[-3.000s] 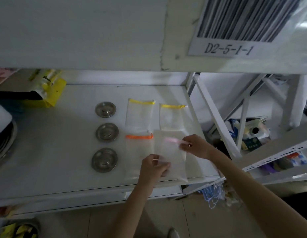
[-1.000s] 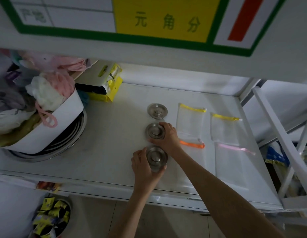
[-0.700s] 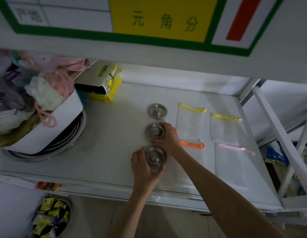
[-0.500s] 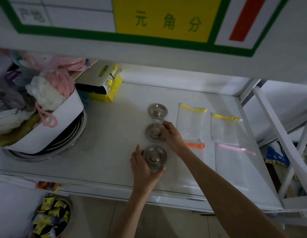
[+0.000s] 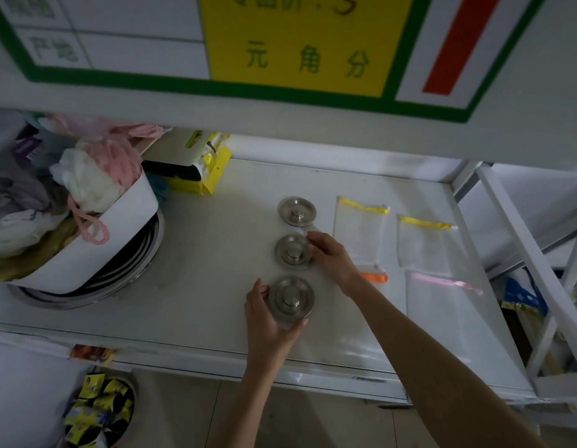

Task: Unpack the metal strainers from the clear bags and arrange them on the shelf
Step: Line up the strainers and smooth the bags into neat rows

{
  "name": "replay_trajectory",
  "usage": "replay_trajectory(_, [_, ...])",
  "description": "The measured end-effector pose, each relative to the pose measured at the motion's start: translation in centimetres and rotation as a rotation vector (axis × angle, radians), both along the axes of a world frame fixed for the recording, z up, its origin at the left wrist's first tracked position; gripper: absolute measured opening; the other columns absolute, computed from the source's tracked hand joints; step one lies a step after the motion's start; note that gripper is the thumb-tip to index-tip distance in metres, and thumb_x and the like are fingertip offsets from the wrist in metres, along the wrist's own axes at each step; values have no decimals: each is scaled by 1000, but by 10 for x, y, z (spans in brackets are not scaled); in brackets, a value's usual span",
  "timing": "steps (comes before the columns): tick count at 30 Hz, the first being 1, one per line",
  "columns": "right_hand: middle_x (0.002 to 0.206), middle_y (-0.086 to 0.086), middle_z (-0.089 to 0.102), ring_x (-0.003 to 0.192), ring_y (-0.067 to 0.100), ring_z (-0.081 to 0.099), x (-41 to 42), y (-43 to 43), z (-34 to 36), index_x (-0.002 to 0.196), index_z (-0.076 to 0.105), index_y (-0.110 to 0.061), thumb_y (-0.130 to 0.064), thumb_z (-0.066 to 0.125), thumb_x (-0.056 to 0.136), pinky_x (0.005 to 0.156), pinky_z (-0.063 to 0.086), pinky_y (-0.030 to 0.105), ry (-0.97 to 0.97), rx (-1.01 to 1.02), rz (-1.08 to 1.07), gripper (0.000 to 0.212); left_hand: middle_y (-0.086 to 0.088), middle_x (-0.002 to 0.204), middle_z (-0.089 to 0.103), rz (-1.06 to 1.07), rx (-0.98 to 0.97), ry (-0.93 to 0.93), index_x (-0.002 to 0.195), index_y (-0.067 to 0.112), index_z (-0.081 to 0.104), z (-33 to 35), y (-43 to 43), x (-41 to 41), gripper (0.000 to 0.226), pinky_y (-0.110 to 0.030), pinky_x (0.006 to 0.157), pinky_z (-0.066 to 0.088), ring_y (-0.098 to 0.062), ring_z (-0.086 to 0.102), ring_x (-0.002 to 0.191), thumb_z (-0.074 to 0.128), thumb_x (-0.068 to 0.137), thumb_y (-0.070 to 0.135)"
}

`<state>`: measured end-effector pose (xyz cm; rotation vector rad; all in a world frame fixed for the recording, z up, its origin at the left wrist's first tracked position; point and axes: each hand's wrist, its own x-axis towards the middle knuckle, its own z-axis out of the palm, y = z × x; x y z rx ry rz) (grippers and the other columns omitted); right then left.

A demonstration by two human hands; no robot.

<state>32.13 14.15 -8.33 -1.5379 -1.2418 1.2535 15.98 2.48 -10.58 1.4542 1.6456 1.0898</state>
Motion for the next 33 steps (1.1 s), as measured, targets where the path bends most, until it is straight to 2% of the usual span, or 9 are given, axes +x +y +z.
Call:
replay_trajectory(4, [117,2,60,104,11,55,0,-1,10,125,56,-8,-15,57,92,73,45,1,1,-12,14,34,-3,124,45,-19,-1,51,144,-2,35,-1,0,1,115,-39,102,41,-21,42,116,95,50,27])
replay_trajectory(8, [108,-2,61,98,12,58,17,-4,22,117,61,-14,-17,54,93,73,47,15,-98,72,-34,25,-15,144,42,25,126,259,146,0,35,0,-12,7,98,-41,109,26,-28,35,134,75,70,47])
replay_trajectory(10, [110,1,62,99,18,59,39,-7,20,111,63,-19,-18,54,91,73,53,27,-308,200,-139,22,-17,147,41,-22,282,399,143,3,39,0,-26,19,74,-43,108,26,-33,38,134,61,82,38])
replay_trajectory(12, [122,7,59,111,27,55,67,-9,13,115,62,-20,-18,52,90,89,51,39,-639,268,-183,27,-15,151,39,-177,362,465,144,8,40,-2,-43,43,64,-43,109,26,-33,38,137,56,86,28])
replay_trajectory(14, [137,15,49,124,36,46,89,-10,3,126,55,-20,-22,50,91,104,40,41,-860,164,-123,36,-13,156,37,-367,392,491,146,12,44,-7,-60,72,65,-43,113,24,-29,31,143,60,86,28])
replay_trajectory(17, [143,23,40,130,40,39,103,-12,-10,135,46,-22,-33,44,92,111,32,44,-993,6,-29,44,-14,160,31,-519,346,554,151,17,41,-13,-77,106,68,-42,115,21,-30,26,148,58,88,38])
replay_trajectory(21, [136,18,50,127,38,42,106,-9,-12,124,54,-15,-27,41,89,109,34,41,-964,-7,9,40,-14,162,25,-555,245,637,154,20,33,-24,-89,119,69,-42,116,17,-32,24,149,47,94,48])
replay_trajectory(25, [147,16,42,130,39,38,109,-5,-4,132,47,-3,-16,48,90,110,32,41,-898,2,-9,44,-15,161,28,-579,215,689,153,17,37,-28,-90,114,69,-45,115,18,-33,27,147,48,93,50])
replay_trajectory(33, [156,1,29,141,28,24,108,-4,-2,144,34,-12,-19,45,93,112,24,42,-838,-12,-15,52,-16,164,18,-573,171,737,156,17,27,-27,-86,119,72,-47,115,15,-34,17,150,40,96,55])
